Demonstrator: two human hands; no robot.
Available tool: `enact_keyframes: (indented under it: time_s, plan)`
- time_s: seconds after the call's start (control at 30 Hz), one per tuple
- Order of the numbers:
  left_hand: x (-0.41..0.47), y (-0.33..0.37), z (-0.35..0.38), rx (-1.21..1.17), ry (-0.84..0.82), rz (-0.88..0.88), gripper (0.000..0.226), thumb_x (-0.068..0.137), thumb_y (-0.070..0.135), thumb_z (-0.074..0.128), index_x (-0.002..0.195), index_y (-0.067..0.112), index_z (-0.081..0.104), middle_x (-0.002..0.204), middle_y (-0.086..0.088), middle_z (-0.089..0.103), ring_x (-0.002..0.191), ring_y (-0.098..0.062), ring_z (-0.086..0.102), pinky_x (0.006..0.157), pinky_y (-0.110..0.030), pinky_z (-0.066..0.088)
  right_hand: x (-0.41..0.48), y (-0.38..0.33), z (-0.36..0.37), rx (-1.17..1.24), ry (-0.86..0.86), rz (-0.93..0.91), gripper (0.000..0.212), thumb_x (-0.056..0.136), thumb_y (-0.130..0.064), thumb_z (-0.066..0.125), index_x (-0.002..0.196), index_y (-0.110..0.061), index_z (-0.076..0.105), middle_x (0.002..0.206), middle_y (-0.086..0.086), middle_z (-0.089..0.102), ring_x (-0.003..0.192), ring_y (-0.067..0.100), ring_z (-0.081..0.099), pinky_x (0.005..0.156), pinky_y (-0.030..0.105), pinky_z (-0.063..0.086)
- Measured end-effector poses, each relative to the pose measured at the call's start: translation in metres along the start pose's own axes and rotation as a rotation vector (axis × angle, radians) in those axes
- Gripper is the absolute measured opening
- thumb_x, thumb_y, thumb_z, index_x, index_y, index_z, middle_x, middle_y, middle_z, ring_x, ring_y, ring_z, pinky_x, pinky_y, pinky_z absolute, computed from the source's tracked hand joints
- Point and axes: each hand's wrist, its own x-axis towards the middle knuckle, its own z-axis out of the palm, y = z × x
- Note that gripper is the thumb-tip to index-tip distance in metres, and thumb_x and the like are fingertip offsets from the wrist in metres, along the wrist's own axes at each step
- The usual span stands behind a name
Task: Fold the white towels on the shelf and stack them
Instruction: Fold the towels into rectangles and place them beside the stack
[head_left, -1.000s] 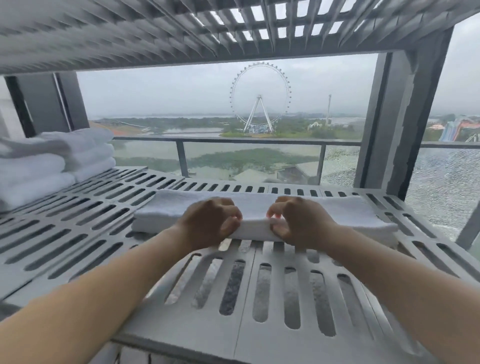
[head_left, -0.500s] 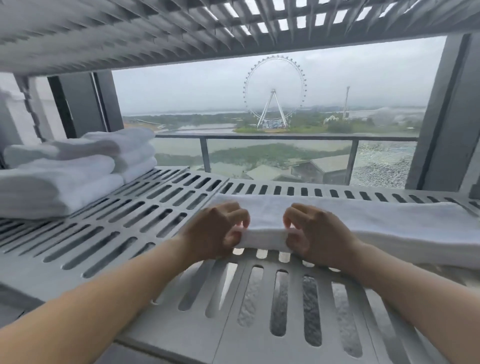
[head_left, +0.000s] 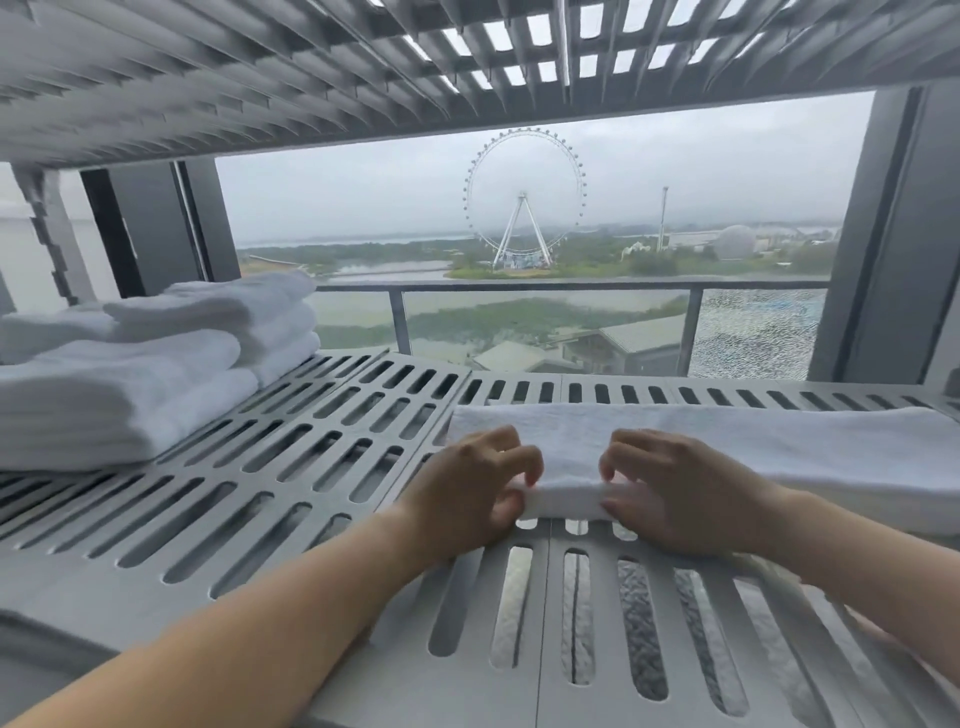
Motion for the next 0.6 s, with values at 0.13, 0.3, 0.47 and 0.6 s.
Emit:
enact_keyframes:
  time_s: [0.13,0.3,0.47,0.6]
  plan:
    - [0.013,-0.012,-0.013,-0.125,-0.094,-0.05,0.007,0.084,0.024,0.056,0.09,0.021,0.058,0.082,0.009,0.056,0.07,-0.009,0.055,0.061,-0.022,0.047,0.032,0.016,-0.012,0.184,0.095,0.262,0.015,0.088,-0.029,0.051,0.081,-0.02,0.061,0.068,-0.01,0.057,0.058,0.004,0.052,0.053,0.013,0.04]
    - [0.062,-0.031,-0.008,-0.15,-0.03,-0.222,0.021,0.092,0.008,0.045,0.102,0.014,0.063,0.103,-0.005,0.067,0.086,-0.013,0.058,0.078,-0.023,0.044,0.073,0.045,0.016,0.175,0.005,0.448,0.016,0.088,-0.012,0.052,0.099,-0.013,0.065,0.099,0.003,0.064,0.081,0.011,0.053,0.071,0.015,0.038]
    - [0.081,-0.024,0.039,-0.214,-0.276,-0.354,0.039,0.098,0.02,0.03,0.135,0.011,0.04,0.139,-0.009,0.044,0.126,-0.019,0.041,0.109,-0.032,0.027,0.075,0.05,0.061,0.229,-0.068,0.629,0.029,0.091,-0.018,0.042,0.115,-0.012,0.056,0.123,0.008,0.057,0.111,0.022,0.052,0.094,0.029,0.037]
    - [0.076,-0.029,0.052,-0.065,-0.478,-0.339,0.054,0.097,0.044,0.013,0.147,0.024,0.01,0.156,0.001,0.01,0.143,-0.018,0.006,0.114,-0.047,0.002,0.07,0.058,0.07,0.146,-0.283,0.63,0.044,0.095,-0.032,0.028,0.135,-0.017,0.042,0.144,0.005,0.039,0.132,0.02,0.032,0.111,0.037,0.022]
